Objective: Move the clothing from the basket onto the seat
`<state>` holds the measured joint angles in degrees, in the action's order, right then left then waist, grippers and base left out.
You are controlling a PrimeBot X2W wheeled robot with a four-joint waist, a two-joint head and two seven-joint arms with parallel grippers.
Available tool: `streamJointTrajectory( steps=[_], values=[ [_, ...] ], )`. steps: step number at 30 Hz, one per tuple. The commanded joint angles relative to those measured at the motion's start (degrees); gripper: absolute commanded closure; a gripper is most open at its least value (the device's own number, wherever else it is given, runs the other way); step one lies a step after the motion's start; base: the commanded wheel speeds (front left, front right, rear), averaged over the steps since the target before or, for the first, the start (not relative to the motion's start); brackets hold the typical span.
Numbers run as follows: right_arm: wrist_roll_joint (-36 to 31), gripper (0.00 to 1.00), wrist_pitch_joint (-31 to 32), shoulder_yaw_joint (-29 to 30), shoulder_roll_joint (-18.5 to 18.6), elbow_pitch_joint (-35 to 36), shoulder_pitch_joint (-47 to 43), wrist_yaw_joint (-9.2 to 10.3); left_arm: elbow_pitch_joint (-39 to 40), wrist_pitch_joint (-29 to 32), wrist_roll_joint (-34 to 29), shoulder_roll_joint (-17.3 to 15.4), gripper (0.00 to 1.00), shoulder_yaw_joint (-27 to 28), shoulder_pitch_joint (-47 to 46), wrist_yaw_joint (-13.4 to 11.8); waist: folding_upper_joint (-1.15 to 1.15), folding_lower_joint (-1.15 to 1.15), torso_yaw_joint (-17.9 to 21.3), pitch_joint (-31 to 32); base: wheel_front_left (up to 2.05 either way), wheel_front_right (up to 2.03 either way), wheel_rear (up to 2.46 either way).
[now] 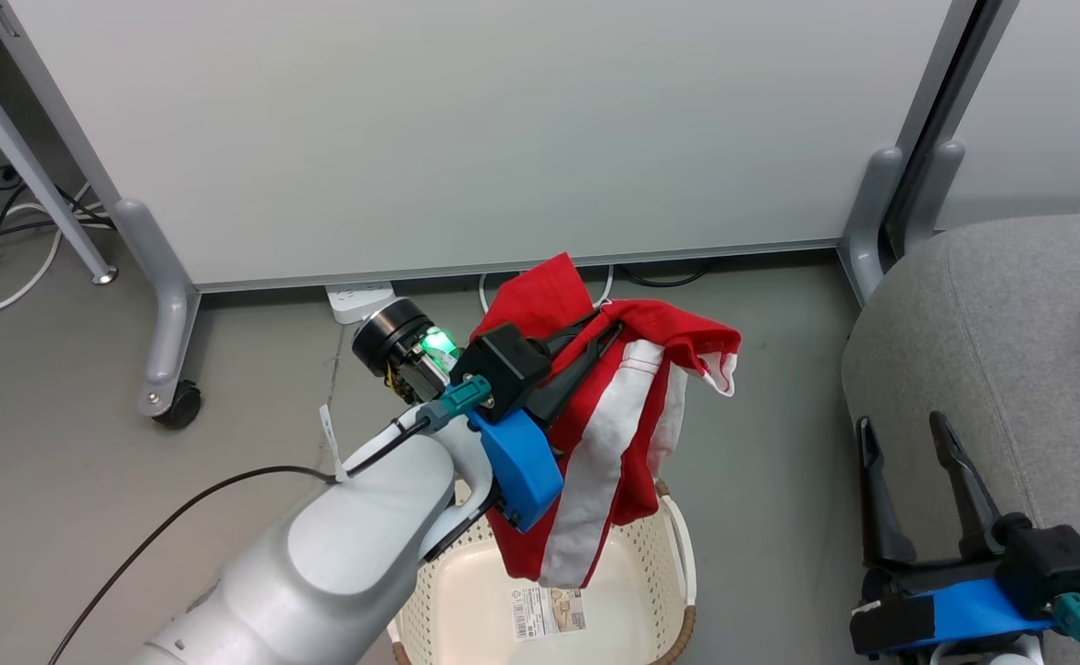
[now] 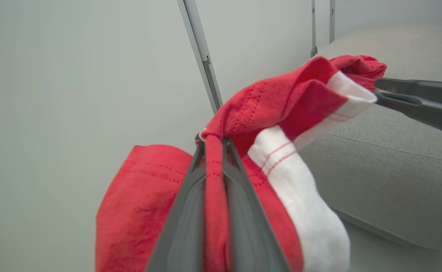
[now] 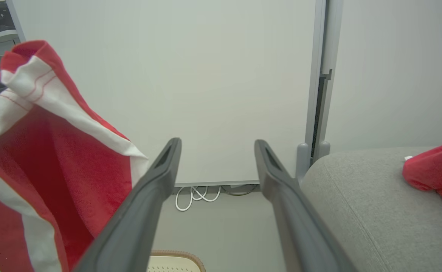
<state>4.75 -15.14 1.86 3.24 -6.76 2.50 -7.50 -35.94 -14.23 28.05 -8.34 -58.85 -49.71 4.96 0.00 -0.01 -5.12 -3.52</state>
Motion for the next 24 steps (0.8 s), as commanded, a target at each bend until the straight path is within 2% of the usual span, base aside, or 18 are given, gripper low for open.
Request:
streamJointTrajectory(
  steps=[1, 9, 24],
  values=[
    [0.22, 0.00, 0.00, -0.49, -0.18, -0.28, -1.01, 0.02, 0.29, -0.07, 0.10, -0.34, 1.00, 0.03, 0.71, -0.19, 0.00, 0.01, -0.17, 0.42, 0.00, 0.00, 0.00],
    [0.17, 0.00, 0.00, -3.41, 0.14, -0.88, -1.86, 0.02, 1.05, 0.37, 0.61, -0.69, 1.00, -0.52, 1.41, -0.66, 0.00, 0.01, -0.49, 1.21, 0.00, 0.00, 0.00],
    [1.22, 0.00, 0.00, -20.25, 3.39, -6.29, 3.77, 0.02, 2.09, 0.46, 1.01, -0.17, 1.00, -1.37, 0.62, -1.09, 0.00, 0.01, -1.71, 0.62, 0.00, 0.00, 0.00]
  ],
)
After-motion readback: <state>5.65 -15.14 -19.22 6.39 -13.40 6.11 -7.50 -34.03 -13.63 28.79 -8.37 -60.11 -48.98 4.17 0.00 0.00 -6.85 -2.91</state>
